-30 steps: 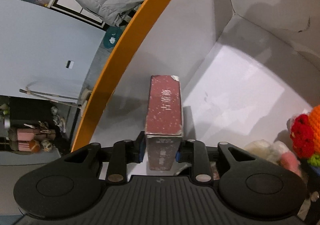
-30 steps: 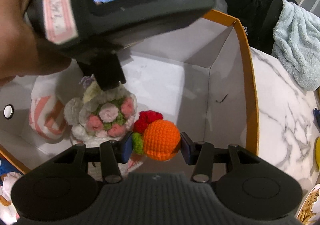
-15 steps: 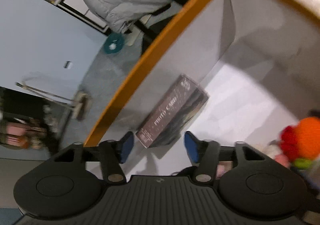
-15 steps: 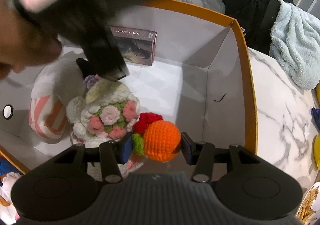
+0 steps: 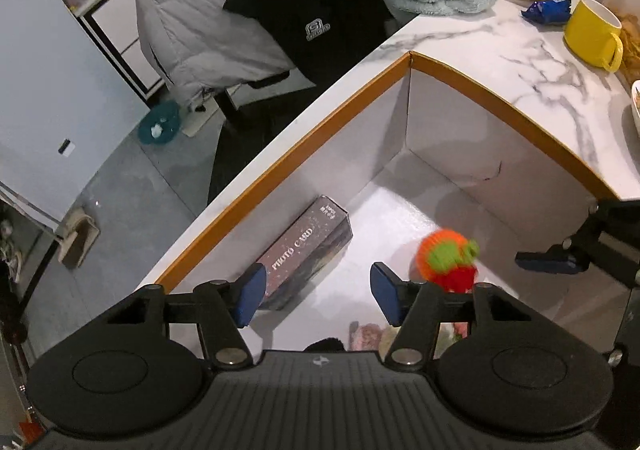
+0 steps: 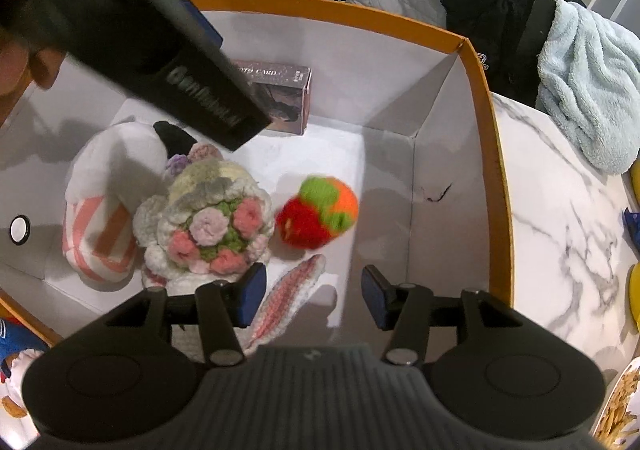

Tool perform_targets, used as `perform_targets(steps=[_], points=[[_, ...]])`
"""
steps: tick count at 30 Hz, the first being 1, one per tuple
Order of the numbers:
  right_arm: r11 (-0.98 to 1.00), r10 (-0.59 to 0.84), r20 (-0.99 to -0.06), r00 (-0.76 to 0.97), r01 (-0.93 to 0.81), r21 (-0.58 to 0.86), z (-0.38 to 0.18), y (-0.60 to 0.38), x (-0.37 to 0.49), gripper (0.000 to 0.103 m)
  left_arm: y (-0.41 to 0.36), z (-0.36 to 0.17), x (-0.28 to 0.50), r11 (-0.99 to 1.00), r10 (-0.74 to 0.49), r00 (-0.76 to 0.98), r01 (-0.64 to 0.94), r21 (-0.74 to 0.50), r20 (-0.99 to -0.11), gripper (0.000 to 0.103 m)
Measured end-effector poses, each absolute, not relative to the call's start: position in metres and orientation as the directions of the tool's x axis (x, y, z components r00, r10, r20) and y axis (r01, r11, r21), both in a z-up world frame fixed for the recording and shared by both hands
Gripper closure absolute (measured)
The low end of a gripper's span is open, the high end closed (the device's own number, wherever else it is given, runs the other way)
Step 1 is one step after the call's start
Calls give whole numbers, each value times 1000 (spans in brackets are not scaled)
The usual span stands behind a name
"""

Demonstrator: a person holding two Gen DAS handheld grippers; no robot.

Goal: Organize objects
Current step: 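Open both tools to drop the red box and fruit into the orange box, then withdraw both tools and reach toward the pink wallet and cardboard cube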

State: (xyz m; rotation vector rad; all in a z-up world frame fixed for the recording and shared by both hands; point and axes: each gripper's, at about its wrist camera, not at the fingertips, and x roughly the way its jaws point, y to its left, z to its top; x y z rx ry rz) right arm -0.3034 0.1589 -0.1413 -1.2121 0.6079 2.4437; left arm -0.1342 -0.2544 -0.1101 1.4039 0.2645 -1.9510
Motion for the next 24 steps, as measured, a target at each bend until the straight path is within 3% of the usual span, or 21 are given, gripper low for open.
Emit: perform_targets(steps=[5, 16, 24], points=[[-842, 116, -793, -598, -483, 241, -138, 159, -298, 48, -261, -108, -107, -682, -383, -245, 726, 93, -891, 35], [-811, 120, -761, -638, -505, 296, -128, 155, -283, 47, -227, -84, -48, -577, -394, -327, 815, -45, -859, 35], [-797, 155, -746, -648, -528, 293, -114, 150, -265, 40, -201, -71, -23, -544, -411, -315, 838, -47, -855, 34]])
